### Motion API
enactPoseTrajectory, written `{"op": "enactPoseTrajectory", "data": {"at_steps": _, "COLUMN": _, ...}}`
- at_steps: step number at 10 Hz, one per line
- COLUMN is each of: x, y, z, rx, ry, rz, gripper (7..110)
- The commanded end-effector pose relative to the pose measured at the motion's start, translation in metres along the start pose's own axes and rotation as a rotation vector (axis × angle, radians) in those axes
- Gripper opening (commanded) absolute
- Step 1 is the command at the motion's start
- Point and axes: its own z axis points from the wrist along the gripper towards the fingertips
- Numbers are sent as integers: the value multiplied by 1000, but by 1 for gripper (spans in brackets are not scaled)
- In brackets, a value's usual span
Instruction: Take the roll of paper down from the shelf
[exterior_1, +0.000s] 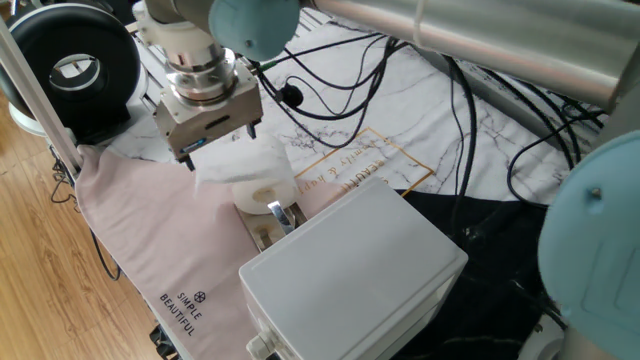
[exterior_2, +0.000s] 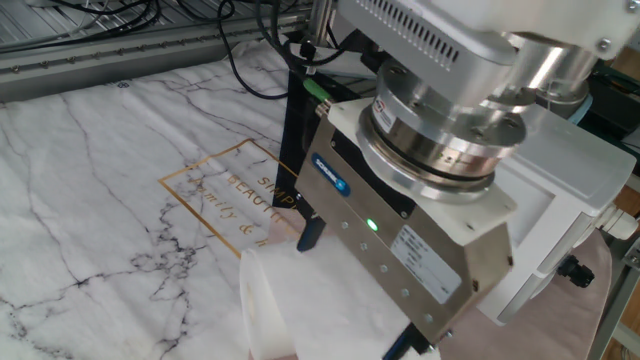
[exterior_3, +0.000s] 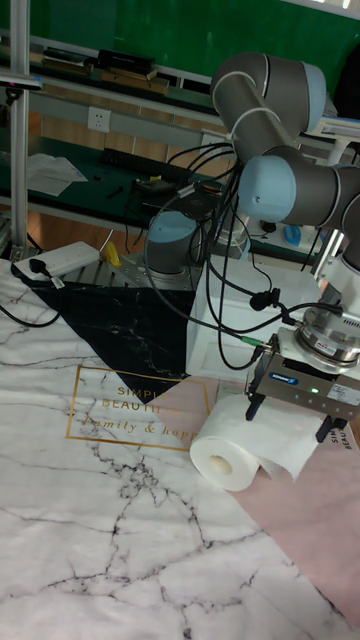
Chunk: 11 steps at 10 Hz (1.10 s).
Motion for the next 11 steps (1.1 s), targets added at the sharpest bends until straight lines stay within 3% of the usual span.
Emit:
{"op": "enactPoseTrajectory", "data": {"at_steps": 1, "x": 0, "y": 40, "z": -7, "rx": -130, "ry": 15, "rz": 76, "gripper": 66}}
{"op": "enactPoseTrajectory", "data": {"at_steps": 2, "x": -1, "y": 43, "z": -9, "rx": -130, "ry": 11, "rz": 70, "gripper": 66}}
{"op": "enactPoseTrajectory", "data": {"at_steps": 4, "x": 1, "y": 42, "z": -13, "rx": -68, "ry": 28, "rz": 71, "gripper": 66}}
{"op": "enactPoseTrajectory", "data": {"at_steps": 6, "x": 13, "y": 55, "z": -19, "rx": -79, "ry": 71, "rz": 111, "gripper": 66}}
{"op": "enactPoseTrajectory", "data": {"at_steps": 7, "x": 14, "y": 60, "z": -21, "rx": -84, "ry": 70, "rz": 113, "gripper": 44}}
{"op": "enactPoseTrajectory", "data": {"at_steps": 10, "x": 17, "y": 73, "z": -23, "rx": -118, "ry": 79, "rz": 140, "gripper": 44}}
{"op": "enactPoseTrajectory", "data": {"at_steps": 11, "x": 28, "y": 91, "z": -31, "rx": -183, "ry": 125, "rz": 182, "gripper": 44}}
